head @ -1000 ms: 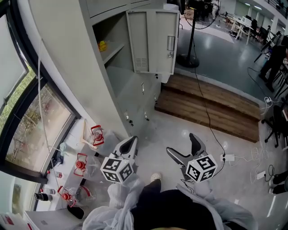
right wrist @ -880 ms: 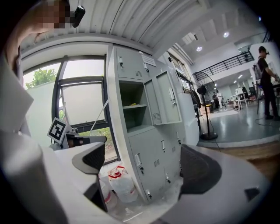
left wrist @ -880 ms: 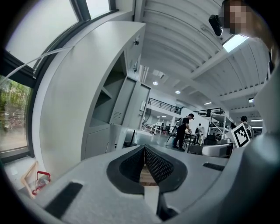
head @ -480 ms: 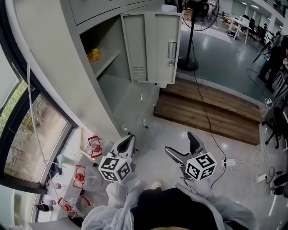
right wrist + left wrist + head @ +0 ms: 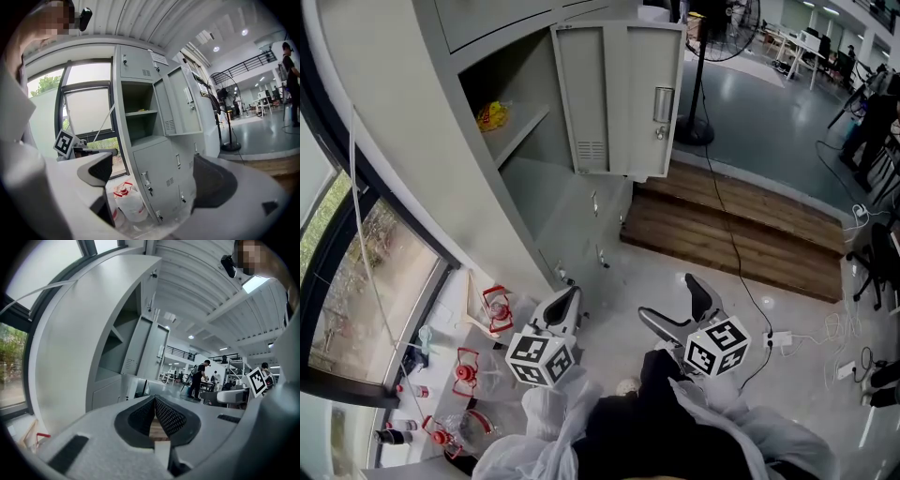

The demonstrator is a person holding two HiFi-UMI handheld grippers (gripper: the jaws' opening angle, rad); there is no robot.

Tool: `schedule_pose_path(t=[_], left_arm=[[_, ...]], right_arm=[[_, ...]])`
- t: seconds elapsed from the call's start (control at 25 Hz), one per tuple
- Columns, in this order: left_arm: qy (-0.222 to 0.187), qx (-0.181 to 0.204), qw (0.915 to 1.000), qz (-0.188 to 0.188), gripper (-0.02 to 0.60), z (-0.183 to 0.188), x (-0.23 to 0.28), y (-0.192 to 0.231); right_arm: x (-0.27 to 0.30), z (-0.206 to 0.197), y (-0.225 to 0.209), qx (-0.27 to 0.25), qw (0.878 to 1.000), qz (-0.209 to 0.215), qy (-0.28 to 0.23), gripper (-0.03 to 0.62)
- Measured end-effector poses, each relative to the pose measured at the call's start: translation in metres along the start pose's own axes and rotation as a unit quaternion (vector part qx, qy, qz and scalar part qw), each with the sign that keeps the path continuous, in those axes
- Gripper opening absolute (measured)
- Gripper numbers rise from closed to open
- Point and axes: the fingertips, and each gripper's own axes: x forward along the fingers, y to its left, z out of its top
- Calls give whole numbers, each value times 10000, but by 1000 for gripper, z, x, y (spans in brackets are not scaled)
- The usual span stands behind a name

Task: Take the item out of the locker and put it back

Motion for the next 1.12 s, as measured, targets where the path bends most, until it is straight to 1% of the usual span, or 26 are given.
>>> schedule_pose_path(t=[0.2,0.44,0.56,0.64,0.76,0.88,1.12], left_arm=[[-130,20,9997,206,8,7,0,11],[-530,122,9967,604,8,41,12,33],[-688,87,9942,821,8,55,19,45],[-758,98,9928,917,8,64,26,49],[-845,157,9896,1156,8,76,38,62],[-948,116,9857,1391,8,86,48,75],[-1040,92,9753,1948,8,97,64,96]], right_arm=[[17,11,-1,2,9996,250,-135,537],[63,47,-11,-184,9965,753,-304,537],[93,63,-13,-260,9933,1080,-334,537],[114,76,-14,-319,9904,1301,-344,537],[145,94,-14,-433,9852,1614,-374,537],[173,109,-17,-518,9801,1881,-355,537],[219,128,-22,-574,9660,2501,-306,535]])
